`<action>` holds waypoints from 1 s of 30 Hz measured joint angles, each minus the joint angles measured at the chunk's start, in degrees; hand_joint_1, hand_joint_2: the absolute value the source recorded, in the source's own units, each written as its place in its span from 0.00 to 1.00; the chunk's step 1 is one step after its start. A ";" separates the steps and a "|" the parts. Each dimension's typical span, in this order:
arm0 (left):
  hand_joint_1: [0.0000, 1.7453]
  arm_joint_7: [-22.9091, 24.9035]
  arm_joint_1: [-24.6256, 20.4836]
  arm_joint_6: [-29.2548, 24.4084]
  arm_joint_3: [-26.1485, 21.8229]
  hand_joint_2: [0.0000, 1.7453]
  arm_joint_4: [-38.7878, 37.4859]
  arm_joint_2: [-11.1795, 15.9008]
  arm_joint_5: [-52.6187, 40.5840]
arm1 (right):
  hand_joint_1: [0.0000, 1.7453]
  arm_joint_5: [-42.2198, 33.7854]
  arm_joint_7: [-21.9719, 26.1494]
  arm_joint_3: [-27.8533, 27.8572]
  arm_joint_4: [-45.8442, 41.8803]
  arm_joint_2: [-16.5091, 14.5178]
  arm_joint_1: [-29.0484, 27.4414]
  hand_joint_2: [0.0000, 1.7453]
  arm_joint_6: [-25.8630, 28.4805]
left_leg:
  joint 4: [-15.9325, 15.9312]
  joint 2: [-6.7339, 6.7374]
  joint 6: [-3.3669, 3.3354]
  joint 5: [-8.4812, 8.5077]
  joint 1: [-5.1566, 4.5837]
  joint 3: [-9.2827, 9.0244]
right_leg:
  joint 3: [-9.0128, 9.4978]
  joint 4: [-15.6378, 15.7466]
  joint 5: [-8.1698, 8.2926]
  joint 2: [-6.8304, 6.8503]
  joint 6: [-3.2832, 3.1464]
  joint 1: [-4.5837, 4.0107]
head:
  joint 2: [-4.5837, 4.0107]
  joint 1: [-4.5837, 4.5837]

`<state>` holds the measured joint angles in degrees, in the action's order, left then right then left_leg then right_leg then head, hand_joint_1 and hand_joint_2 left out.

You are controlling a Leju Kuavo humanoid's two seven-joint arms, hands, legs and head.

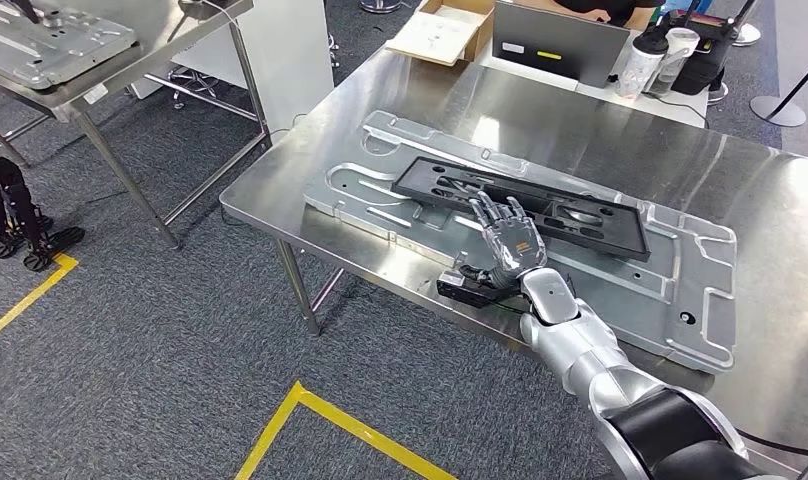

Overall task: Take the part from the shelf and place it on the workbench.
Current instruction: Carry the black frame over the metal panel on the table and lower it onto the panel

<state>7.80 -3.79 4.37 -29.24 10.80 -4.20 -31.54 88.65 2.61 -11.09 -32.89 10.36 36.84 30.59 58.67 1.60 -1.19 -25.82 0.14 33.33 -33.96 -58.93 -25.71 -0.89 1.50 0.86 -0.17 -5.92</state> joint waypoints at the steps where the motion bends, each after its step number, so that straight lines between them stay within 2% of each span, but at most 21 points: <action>1: 0.00 -0.04 0.01 0.00 -0.11 0.00 0.00 0.00 -0.13 | 0.00 -0.94 0.40 -0.11 -1.28 0.10 0.07 0.00 -0.60 | 0.00 -0.01 -0.01 0.02 0.00 0.06 | -0.06 -0.01 0.01 0.00 0.01 0.02 | 0.00 0.00; 6: 0.00 -0.03 0.08 0.00 -1.11 0.00 0.00 0.00 -0.71 | 0.00 -7.94 3.39 -0.78 -10.45 2.53 3.05 0.00 -6.96 | 0.01 -0.02 -0.02 0.02 -0.04 0.25 | -0.24 -0.01 0.02 0.02 0.02 0.19 | 0.00 -0.01; 10: 0.00 0.02 0.09 0.00 -1.69 0.00 0.00 0.00 -0.94 | 0.00 -9.64 4.05 -1.21 -16.38 4.33 5.54 0.00 -9.64 | 0.01 -0.03 -0.04 0.01 -0.08 0.27 | -0.26 0.01 0.02 0.05 0.03 0.25 | 0.00 -0.01; 23: 0.00 -0.08 0.06 0.21 -2.84 0.00 0.00 -0.01 -1.89 | 0.00 -9.05 2.77 -4.75 -22.11 5.62 5.95 0.00 -10.04 | 0.01 -0.09 -0.07 -0.01 -0.13 0.36 | -0.29 0.03 0.01 0.16 0.04 0.29 | 0.00 -0.01; 29: 0.00 -0.07 -0.02 0.15 -2.99 0.00 0.00 -0.04 -2.13 | 0.00 -8.42 2.66 -6.80 -22.20 4.51 5.04 0.00 -8.82 | 0.01 -0.10 -0.07 -0.01 -0.13 0.37 | -0.30 0.02 0.01 0.16 0.04 0.28 | 0.00 -0.01; 30: 0.00 -0.07 -0.05 0.14 -3.02 0.00 0.00 -0.04 -2.21 | 0.00 -8.19 2.59 -7.08 -22.25 4.18 4.79 0.00 -8.68 | 0.14 -0.10 -0.22 -0.07 -0.23 0.45 | -0.26 0.15 0.09 0.18 0.19 0.44 | 0.00 0.00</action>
<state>7.74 -3.83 4.51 -32.26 10.80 -4.23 -33.75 80.45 5.20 -18.17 -55.14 14.54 41.63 21.91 58.81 1.49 -1.41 -25.89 -0.09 33.78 -34.22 -58.77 -25.63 -0.71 1.69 1.30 -0.17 -5.92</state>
